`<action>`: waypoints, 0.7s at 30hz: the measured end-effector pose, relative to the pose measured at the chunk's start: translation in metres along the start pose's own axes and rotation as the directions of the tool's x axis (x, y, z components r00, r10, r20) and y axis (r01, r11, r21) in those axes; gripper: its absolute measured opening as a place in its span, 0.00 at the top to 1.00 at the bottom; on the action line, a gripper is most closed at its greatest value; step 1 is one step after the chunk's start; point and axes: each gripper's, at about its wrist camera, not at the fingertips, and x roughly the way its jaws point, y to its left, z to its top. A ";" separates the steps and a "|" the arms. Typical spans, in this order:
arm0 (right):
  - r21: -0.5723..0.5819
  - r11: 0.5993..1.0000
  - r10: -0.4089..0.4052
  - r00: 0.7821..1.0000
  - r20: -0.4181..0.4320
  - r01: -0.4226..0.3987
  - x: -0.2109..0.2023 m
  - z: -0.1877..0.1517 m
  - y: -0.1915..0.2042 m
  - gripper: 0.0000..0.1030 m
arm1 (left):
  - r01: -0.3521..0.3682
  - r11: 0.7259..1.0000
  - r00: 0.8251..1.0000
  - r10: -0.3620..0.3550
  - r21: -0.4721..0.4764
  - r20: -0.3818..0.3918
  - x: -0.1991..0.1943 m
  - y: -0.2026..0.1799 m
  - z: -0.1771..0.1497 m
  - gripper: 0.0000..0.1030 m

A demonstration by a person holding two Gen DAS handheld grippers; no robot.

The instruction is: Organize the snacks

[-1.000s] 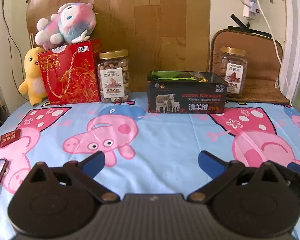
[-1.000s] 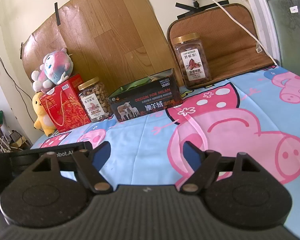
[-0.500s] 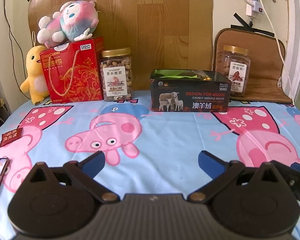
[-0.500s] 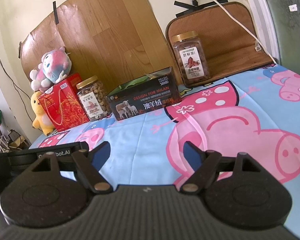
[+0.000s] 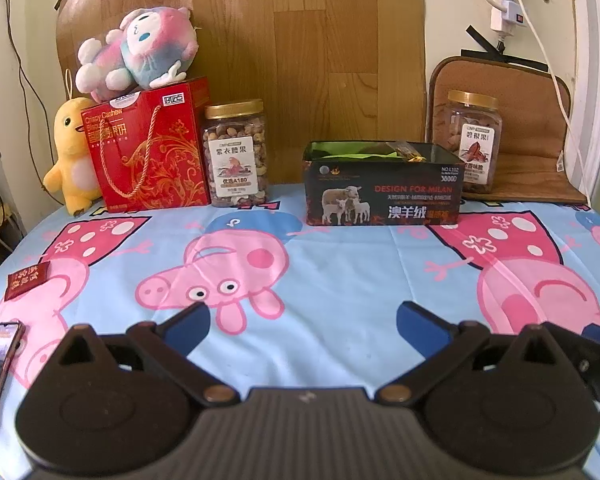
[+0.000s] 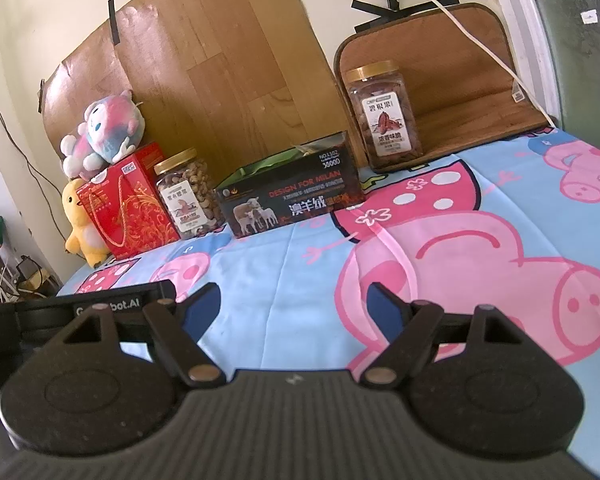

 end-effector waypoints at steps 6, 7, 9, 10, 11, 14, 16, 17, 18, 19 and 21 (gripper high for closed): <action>0.004 1.000 -0.004 1.000 0.003 0.004 0.000 0.000 0.000 0.20 | -0.001 1.000 1.000 0.001 0.005 -0.002 -0.001 0.000 0.000 0.00; 0.004 1.000 -0.004 1.000 0.002 0.004 0.000 0.000 -0.001 0.20 | -0.002 1.000 1.000 0.002 0.005 -0.001 -0.001 -0.001 0.000 0.00; 0.004 1.000 -0.004 1.000 0.000 0.004 0.000 0.000 -0.001 0.20 | -0.003 1.000 1.000 0.003 0.009 0.001 -0.001 -0.001 0.000 0.00; 0.004 1.000 -0.004 1.000 -0.001 0.004 0.000 0.000 -0.001 0.20 | -0.003 1.000 1.000 0.003 0.009 0.001 -0.001 0.000 0.000 0.00; 0.004 1.000 -0.004 1.000 -0.001 0.004 0.000 -0.001 -0.001 0.20 | -0.002 1.000 1.000 0.002 0.009 0.000 -0.001 0.000 0.000 0.00; 0.005 1.000 -0.005 1.000 -0.001 0.005 0.000 -0.001 0.000 0.20 | -0.002 1.000 1.000 0.002 0.009 -0.001 -0.001 0.000 0.000 0.00; 0.004 1.000 -0.005 1.000 -0.002 0.005 0.000 -0.001 0.000 0.20 | -0.001 1.000 1.000 0.001 0.009 -0.001 -0.001 0.000 0.000 0.00; 0.003 1.000 -0.005 1.000 -0.002 0.005 0.000 -0.001 0.000 0.20 | -0.001 1.000 1.000 0.001 0.009 -0.001 -0.001 -0.001 0.000 0.00; 0.004 1.000 -0.006 1.000 -0.002 0.006 0.000 -0.001 0.000 0.20 | 0.001 1.000 1.000 -0.001 0.010 -0.001 -0.001 0.000 0.000 0.00; 0.004 1.000 -0.005 1.000 -0.003 0.005 0.000 -0.001 0.000 0.20 | 0.002 1.000 1.000 -0.002 0.011 -0.001 -0.001 -0.001 0.000 0.00; 0.004 1.000 -0.004 1.000 -0.006 0.004 0.001 0.000 -0.001 0.20 | 0.004 1.000 1.000 -0.004 0.013 -0.002 0.000 -0.001 -0.001 0.00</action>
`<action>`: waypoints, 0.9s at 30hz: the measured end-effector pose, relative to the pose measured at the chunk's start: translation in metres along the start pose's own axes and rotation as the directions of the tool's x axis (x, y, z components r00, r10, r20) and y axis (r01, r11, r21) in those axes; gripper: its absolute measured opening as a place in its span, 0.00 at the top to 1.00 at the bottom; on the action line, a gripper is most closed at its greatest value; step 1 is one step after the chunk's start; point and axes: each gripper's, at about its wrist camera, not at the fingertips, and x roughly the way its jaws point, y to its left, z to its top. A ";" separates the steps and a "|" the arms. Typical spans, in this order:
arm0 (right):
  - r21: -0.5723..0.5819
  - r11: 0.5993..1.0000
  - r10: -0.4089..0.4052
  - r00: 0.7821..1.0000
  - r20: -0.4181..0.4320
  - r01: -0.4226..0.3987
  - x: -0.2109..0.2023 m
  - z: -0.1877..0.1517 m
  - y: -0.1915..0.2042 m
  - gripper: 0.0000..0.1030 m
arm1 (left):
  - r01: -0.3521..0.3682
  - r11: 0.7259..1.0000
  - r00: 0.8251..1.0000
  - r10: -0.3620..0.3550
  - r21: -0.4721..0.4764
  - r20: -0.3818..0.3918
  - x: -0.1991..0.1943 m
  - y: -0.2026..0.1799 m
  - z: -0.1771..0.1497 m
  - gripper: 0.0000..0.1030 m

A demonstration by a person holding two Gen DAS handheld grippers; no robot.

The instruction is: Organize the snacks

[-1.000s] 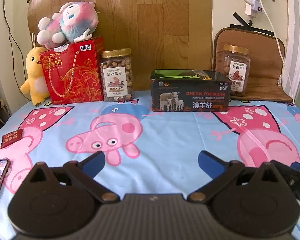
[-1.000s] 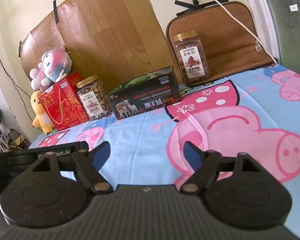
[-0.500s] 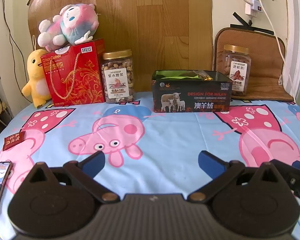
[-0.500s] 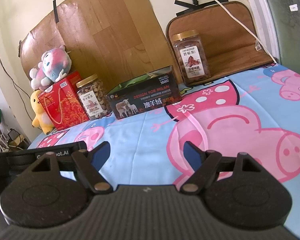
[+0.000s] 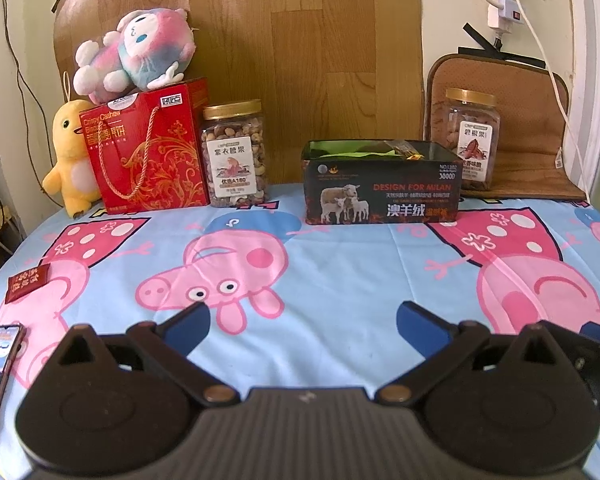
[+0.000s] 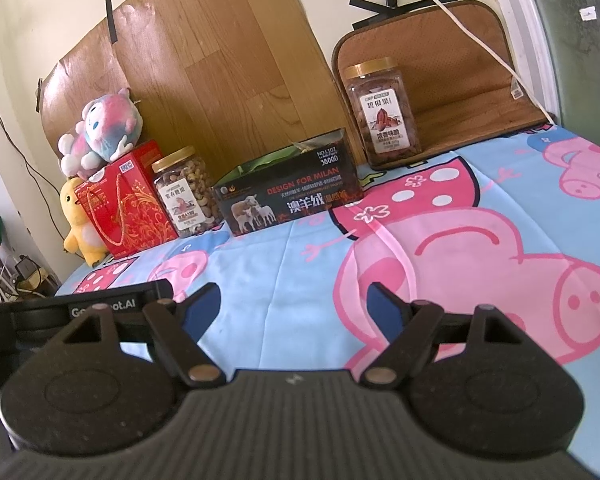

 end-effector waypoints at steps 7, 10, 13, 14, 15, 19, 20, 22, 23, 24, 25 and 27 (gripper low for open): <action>0.000 1.000 0.002 1.000 -0.001 -0.002 0.000 0.000 0.000 0.20 | 0.000 1.000 1.000 0.000 0.000 -0.001 0.000 0.000 0.000 0.00; 0.000 1.000 0.001 1.000 0.001 -0.001 0.000 0.000 0.000 0.20 | 0.003 1.000 1.000 -0.003 0.004 -0.003 0.000 -0.001 -0.001 0.00; 0.000 1.000 0.000 1.000 0.001 0.000 0.000 0.000 0.000 0.20 | 0.006 1.000 1.000 -0.006 0.006 -0.006 0.000 -0.002 -0.001 0.00; 0.000 1.000 0.000 1.000 0.001 0.000 0.000 0.000 0.000 0.20 | 0.007 1.000 1.000 -0.007 0.005 -0.008 0.000 -0.002 -0.002 0.00; 0.000 1.000 0.001 1.000 0.000 -0.001 0.000 0.000 0.000 0.20 | 0.008 1.000 1.000 -0.008 0.005 -0.011 0.000 -0.002 -0.001 0.00; 0.000 1.000 0.002 1.000 -0.003 -0.002 0.001 0.000 -0.001 0.20 | 0.010 1.000 1.000 -0.010 0.005 -0.021 0.003 0.000 0.000 0.00; 0.000 1.000 0.002 1.000 -0.003 -0.002 0.000 0.000 0.000 0.20 | 0.010 1.000 1.000 -0.009 0.006 -0.024 0.003 0.000 0.000 0.00; -0.001 1.000 0.002 1.000 -0.002 -0.002 0.000 0.000 0.000 0.20 | 0.011 1.000 0.999 -0.010 0.006 -0.030 0.004 0.000 0.000 0.00; -0.001 1.000 0.001 1.000 -0.002 -0.001 0.000 0.000 0.000 0.20 | 0.010 1.000 0.999 -0.010 0.007 -0.034 0.004 0.000 -0.001 0.00; 0.000 1.000 0.001 1.000 -0.003 -0.001 0.000 0.000 0.000 0.20 | 0.011 1.000 0.999 -0.010 0.007 -0.037 0.005 0.000 -0.001 0.00; 0.001 1.000 0.001 1.000 -0.003 -0.001 0.000 -0.001 0.000 0.20 | 0.011 1.000 0.999 -0.011 0.008 -0.040 0.005 0.000 -0.001 0.00; 0.002 1.000 0.001 1.000 -0.004 -0.001 0.000 -0.001 0.001 0.20 | 0.011 1.000 0.999 -0.010 0.008 -0.047 0.006 0.001 -0.001 0.00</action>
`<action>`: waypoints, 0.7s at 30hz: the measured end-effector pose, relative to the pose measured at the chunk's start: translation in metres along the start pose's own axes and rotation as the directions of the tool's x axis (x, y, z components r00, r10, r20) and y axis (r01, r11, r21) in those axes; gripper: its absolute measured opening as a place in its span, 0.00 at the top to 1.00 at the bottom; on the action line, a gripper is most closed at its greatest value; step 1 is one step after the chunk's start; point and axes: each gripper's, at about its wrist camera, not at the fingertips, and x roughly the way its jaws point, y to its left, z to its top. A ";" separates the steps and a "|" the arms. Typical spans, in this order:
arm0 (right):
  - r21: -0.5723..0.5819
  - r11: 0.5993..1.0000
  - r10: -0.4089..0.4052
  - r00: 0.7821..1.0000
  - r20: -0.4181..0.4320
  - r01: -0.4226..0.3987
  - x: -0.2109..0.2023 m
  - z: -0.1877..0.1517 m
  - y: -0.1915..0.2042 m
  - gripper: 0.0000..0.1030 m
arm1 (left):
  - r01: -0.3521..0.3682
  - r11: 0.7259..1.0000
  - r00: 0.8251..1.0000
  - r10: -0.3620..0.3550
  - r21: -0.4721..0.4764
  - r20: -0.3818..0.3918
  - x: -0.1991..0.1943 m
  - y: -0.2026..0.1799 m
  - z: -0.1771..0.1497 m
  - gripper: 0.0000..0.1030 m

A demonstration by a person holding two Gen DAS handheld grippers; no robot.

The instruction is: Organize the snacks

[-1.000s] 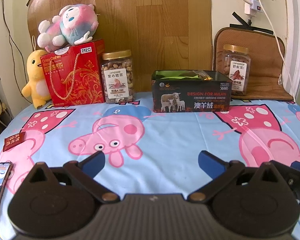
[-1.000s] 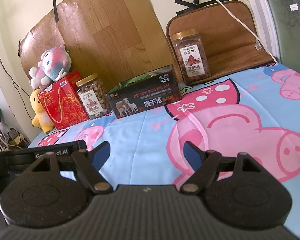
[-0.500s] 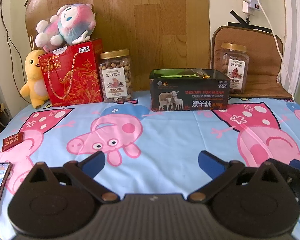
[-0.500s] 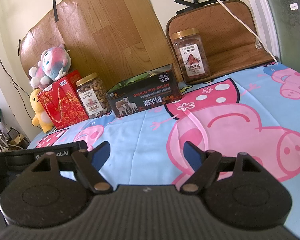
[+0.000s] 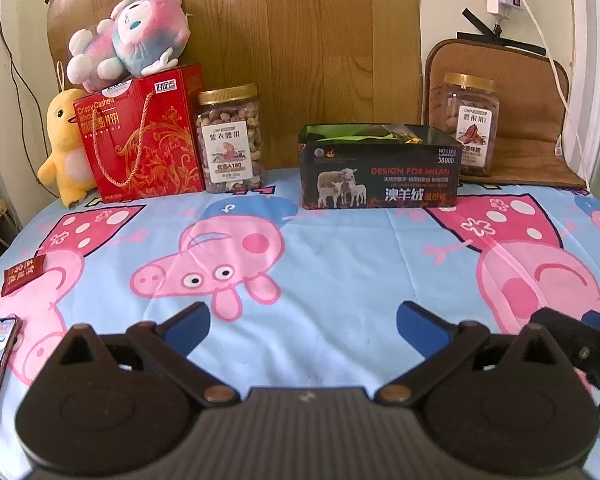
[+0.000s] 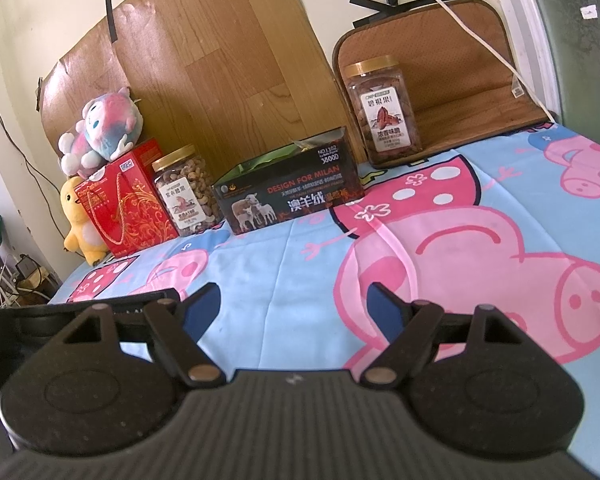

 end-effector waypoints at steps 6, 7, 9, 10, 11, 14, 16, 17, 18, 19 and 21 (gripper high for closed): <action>-0.002 1.000 0.001 1.000 0.002 -0.001 0.000 0.000 0.000 0.20 | -0.004 1.000 1.000 0.004 -0.003 -0.017 0.003 0.001 0.000 0.00; -0.003 1.000 0.002 1.000 0.002 -0.002 0.000 0.001 0.001 0.20 | -0.004 1.000 1.000 0.004 -0.003 -0.020 0.003 0.002 -0.001 0.00; -0.004 1.000 0.003 1.000 0.002 -0.003 0.000 0.001 0.001 0.20 | -0.003 1.000 1.000 0.003 -0.004 -0.025 0.004 0.002 -0.001 0.00; -0.003 1.000 0.002 1.000 0.002 -0.002 0.000 0.001 0.001 0.20 | -0.004 1.000 1.000 0.004 -0.004 -0.026 0.005 0.002 -0.001 0.00; -0.003 1.000 0.003 1.000 0.002 -0.003 0.000 0.001 0.001 0.20 | -0.004 1.000 1.000 0.004 -0.003 -0.026 0.005 0.002 -0.001 0.00; -0.002 1.000 0.003 1.000 0.001 -0.003 0.000 0.001 0.000 0.20 | -0.002 1.000 1.000 0.002 -0.003 -0.026 0.005 0.002 -0.001 0.00; -0.003 1.000 0.003 1.000 0.001 -0.003 0.000 0.001 0.000 0.20 | 0.004 1.000 1.000 -0.004 -0.004 -0.027 0.007 0.002 0.000 0.00; -0.005 1.000 0.003 1.000 0.000 -0.003 0.000 0.001 0.000 0.20 | 0.007 1.000 1.000 -0.007 -0.005 -0.027 0.008 0.002 0.000 0.00; -0.006 1.000 0.002 1.000 -0.002 -0.002 0.001 0.001 0.000 0.20 | 0.009 1.000 1.000 -0.009 -0.004 -0.028 0.009 0.002 0.001 0.00; -0.007 1.000 0.000 1.000 -0.004 0.000 0.002 0.001 -0.001 0.20 | 0.011 1.000 1.000 -0.011 -0.002 -0.027 0.011 0.002 0.002 0.00; -0.005 1.000 -0.005 1.000 -0.007 0.005 0.005 0.003 -0.003 0.20 | 0.014 1.000 1.000 -0.014 0.003 -0.025 0.015 0.000 0.004 0.00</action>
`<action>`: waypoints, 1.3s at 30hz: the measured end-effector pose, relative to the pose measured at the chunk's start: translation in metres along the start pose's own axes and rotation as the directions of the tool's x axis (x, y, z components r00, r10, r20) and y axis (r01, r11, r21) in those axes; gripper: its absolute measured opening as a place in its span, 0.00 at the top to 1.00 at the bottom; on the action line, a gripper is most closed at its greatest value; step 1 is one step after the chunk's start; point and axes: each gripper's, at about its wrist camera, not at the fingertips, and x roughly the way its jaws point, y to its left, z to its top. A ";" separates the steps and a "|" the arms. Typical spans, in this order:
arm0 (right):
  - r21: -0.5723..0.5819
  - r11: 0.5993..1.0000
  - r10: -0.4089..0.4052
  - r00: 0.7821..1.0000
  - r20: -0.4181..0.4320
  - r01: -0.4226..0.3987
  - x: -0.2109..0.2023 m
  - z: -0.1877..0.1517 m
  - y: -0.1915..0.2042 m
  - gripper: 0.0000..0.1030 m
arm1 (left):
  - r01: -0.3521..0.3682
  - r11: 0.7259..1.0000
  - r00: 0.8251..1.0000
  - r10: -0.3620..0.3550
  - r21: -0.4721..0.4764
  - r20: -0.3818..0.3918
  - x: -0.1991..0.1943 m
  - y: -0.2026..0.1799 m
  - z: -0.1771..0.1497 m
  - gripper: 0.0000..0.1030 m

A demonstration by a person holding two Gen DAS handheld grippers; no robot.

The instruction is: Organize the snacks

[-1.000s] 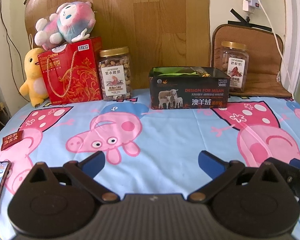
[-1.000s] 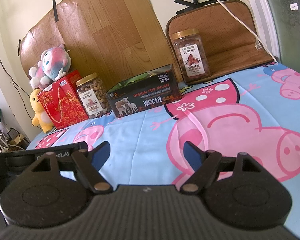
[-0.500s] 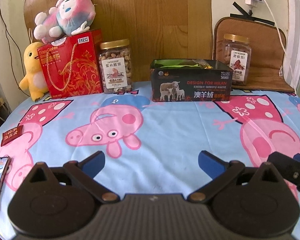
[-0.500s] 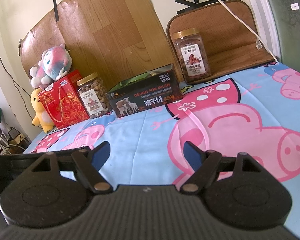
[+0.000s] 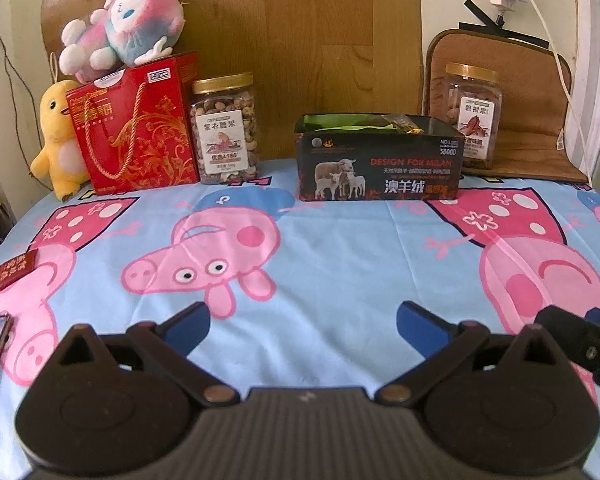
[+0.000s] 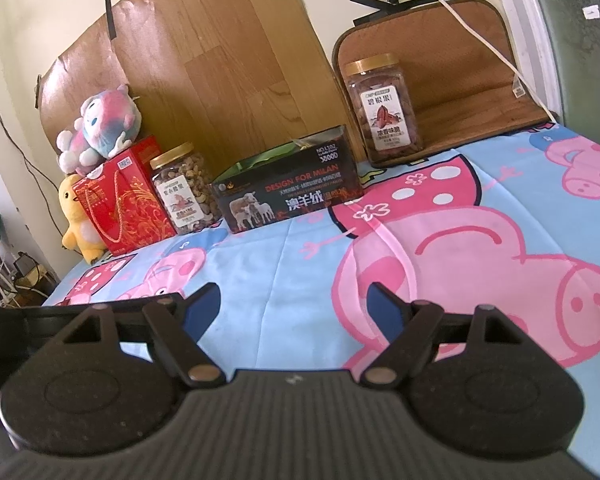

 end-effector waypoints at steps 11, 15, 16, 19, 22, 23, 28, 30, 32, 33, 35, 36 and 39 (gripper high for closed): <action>0.005 0.998 -0.062 0.998 0.001 0.062 0.027 0.024 -0.021 0.20 | 0.018 0.999 1.000 -0.019 0.043 0.020 0.040 -0.020 0.021 0.00; -0.007 0.997 -0.073 0.997 -0.018 0.073 0.037 0.026 -0.027 0.20 | 0.016 0.999 1.000 -0.016 0.034 0.007 0.056 -0.022 0.028 0.00; -0.010 0.997 -0.078 0.997 -0.022 0.077 0.040 0.027 -0.028 0.20 | 0.016 0.999 1.000 -0.016 0.030 0.005 0.059 -0.022 0.030 0.00; -0.013 0.996 -0.083 0.996 -0.039 0.083 0.049 0.028 -0.032 0.19 | 0.016 1.000 1.000 -0.017 0.025 0.005 0.069 -0.021 0.034 0.00; -0.024 0.996 -0.085 0.995 -0.056 0.083 0.058 0.029 -0.032 0.19 | 0.017 1.000 1.000 -0.017 0.022 0.004 0.079 -0.021 0.037 0.00; -0.028 0.996 -0.086 0.995 -0.060 0.084 0.061 0.029 -0.032 0.19 | 0.018 1.000 1.000 -0.019 0.019 0.003 0.081 -0.020 0.038 0.00; -0.049 0.996 -0.085 0.993 -0.077 0.081 0.072 0.031 -0.030 0.19 | 0.034 0.999 0.999 -0.034 0.009 0.000 0.094 -0.017 0.038 0.00; -0.052 0.995 -0.087 0.993 -0.082 0.082 0.076 0.031 -0.030 0.19 | 0.034 0.999 0.999 -0.034 0.011 0.003 0.097 -0.017 0.036 0.00; -0.057 0.995 -0.089 0.992 -0.085 0.085 0.079 0.031 -0.030 0.19 | 0.035 0.999 0.999 -0.035 0.015 0.004 0.100 -0.016 0.035 0.00; -0.060 0.994 -0.093 0.992 -0.087 0.088 0.081 0.031 -0.029 0.19 | 0.036 0.999 0.999 -0.036 0.018 0.005 0.101 -0.017 0.034 0.00; -0.063 0.994 -0.096 0.991 -0.090 0.090 0.084 0.031 -0.030 0.18 | 0.039 0.999 0.999 -0.039 0.023 0.007 0.102 -0.017 0.033 0.00; -0.063 0.994 -0.097 0.991 -0.090 0.092 0.085 0.031 -0.030 0.18 | 0.039 0.999 0.999 -0.040 0.026 0.009 0.102 -0.018 0.032 0.00; -0.065 0.993 -0.102 0.991 -0.090 0.097 0.087 0.029 -0.030 0.18 | 0.039 0.999 0.999 -0.040 0.033 0.017 0.103 -0.019 0.028 0.00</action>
